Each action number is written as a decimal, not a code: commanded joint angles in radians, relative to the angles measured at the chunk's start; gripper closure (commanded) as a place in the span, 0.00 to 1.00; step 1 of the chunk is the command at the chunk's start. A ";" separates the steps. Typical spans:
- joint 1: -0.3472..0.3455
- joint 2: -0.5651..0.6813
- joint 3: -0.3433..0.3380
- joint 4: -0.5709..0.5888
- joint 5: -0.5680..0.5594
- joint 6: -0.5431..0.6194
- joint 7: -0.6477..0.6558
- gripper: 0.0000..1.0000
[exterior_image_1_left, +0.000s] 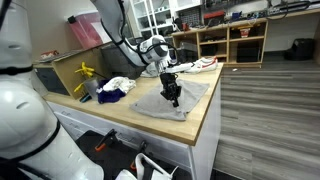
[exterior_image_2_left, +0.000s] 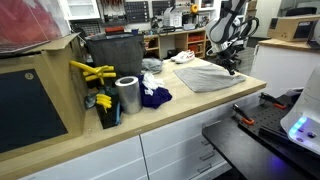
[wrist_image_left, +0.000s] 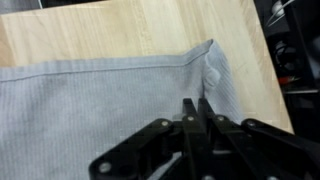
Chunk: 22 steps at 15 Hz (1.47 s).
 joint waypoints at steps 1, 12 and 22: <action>0.030 0.046 -0.018 0.046 0.025 0.064 0.184 1.00; 0.051 0.037 -0.025 0.057 -0.007 -0.095 0.464 1.00; 0.008 0.019 -0.071 -0.004 -0.091 -0.026 0.449 1.00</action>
